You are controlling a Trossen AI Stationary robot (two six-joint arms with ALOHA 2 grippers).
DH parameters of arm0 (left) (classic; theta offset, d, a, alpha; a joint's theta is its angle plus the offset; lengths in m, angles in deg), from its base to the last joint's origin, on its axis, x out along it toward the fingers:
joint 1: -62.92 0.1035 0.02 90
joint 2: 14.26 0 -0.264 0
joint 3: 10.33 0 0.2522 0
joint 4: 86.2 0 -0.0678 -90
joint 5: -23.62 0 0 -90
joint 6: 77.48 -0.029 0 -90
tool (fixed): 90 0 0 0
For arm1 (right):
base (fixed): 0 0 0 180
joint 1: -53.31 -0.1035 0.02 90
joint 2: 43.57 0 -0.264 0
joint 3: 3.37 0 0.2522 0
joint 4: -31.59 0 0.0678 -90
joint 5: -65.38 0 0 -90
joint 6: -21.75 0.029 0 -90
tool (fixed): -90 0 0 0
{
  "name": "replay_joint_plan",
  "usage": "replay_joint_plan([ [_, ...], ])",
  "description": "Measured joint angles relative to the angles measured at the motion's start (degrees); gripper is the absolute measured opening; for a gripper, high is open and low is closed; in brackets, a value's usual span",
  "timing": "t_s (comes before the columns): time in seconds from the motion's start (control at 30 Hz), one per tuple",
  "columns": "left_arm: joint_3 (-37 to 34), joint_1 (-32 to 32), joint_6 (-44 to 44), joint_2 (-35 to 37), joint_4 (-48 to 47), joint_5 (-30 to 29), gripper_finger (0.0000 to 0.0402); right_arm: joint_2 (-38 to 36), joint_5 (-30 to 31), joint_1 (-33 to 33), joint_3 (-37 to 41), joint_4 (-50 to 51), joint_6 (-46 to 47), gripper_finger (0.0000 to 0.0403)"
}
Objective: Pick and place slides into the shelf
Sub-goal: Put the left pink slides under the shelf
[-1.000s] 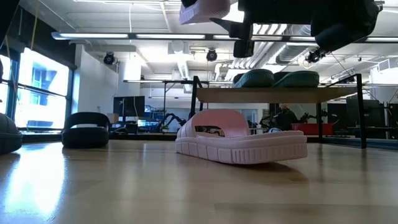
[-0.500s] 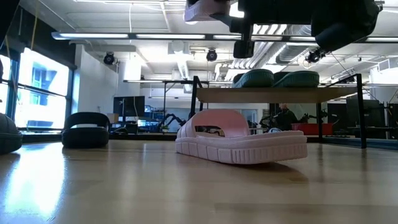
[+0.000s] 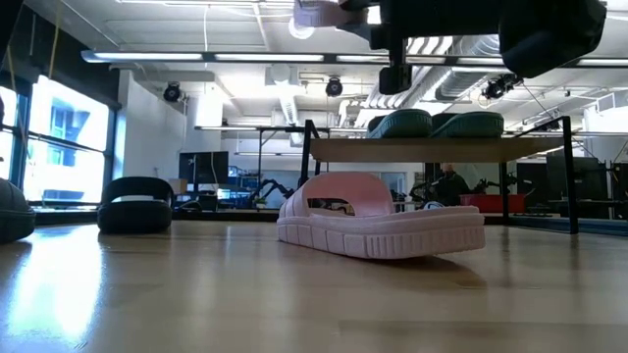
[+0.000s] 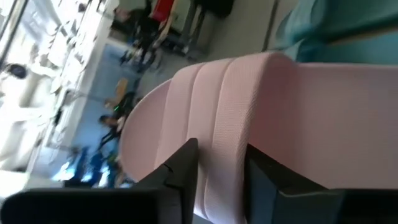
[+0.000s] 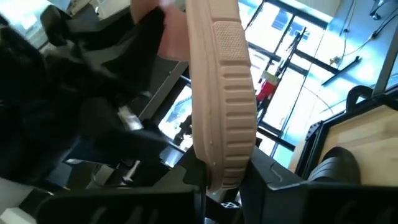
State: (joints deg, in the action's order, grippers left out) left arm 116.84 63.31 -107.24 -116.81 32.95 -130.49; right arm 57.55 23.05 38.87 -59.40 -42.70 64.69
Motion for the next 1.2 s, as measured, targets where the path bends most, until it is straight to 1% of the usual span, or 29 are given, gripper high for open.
replay_joint_plan([
  [0.1, 0.0, -1.5, 0.0, 2.77, -1.78, 2.25, 0.0115, -0.45, -1.6, -0.41, 0.0, -0.16, -0.66, 0.003],
  [0.23, -0.04, -4.33, 0.98, 6.25, -6.9, 3.63, 0.0143, -1.57, -2.18, -3.34, 1.67, 0.89, -0.5, 0.003],
  [0.4, -0.24, -7.57, 1.22, 9.28, -9.06, 7.37, 0.0165, -3.97, -1.74, -7.59, 8.38, 2.29, 9.16, 0.0026],
  [0.43, -0.24, -7.81, 0.55, 10.05, -9.04, 5.21, 0.0167, -4.47, 1.03, -8.63, 9.91, 3.17, 11.55, 0.0025],
  [0.5, 0.15, -7.61, -0.53, 12.56, -8.86, 4.67, 0.0169, -4.67, 5.21, -10.67, 12.71, 7.38, 14.69, 0.0025],
  [0.53, 0.31, -7.53, -1.29, 13.01, -8.63, 4.26, 0.0169, -5.71, 5.91, -11.94, 14.03, 7.97, 17.05, 0.0025],
  [0.6, 0.32, -7.33, -2.5, 13.51, -8.7, 4.35, 0.0169, -7.79, 9.56, -14.96, 16.93, 9.07, 23.25, 0.0025],
  [0.67, -0.06, -7.48, -3.67, 13.22, -9.55, 5.65, 0.0167, -8.25, 13.38, -18.24, 19.39, 12.65, 28.47, 0.0025],
  [0.73, -0.13, -7.65, -4.6, 13.39, -9.78, 6.51, 0.0166, -9.0, 17.55, -21.11, 20.76, 12.42, 30.9, 0.0025],
  [0.8, 0.07, -7.6, -4.76, 14.78, -9.96, 6.07, 0.0166, -9.81, 20.83, -23.7, 22.44, 12.18, 33.84, 0.0025],
  [0.9, 0.17, -7.37, -5.66, 15.77, -10.36, 5.83, 0.0167, -9.75, 22.83, -27.89, 23.83, 12.52, 38.14, 0.0025],
  [1.03, -0.11, -7.59, -7.08, 15.69, -10.54, 6.74, 0.0167, -9.73, 23.49, -32.5, 25.51, 16.4, 46.66, 0.0025],
  [1.2, 0.04, -7.4, -7.71, 16.43, -10.34, 6.33, 0.0168, -9.7, 21.34, -35.71, 26.34, 24.36, 58.57, 0.0025],
])
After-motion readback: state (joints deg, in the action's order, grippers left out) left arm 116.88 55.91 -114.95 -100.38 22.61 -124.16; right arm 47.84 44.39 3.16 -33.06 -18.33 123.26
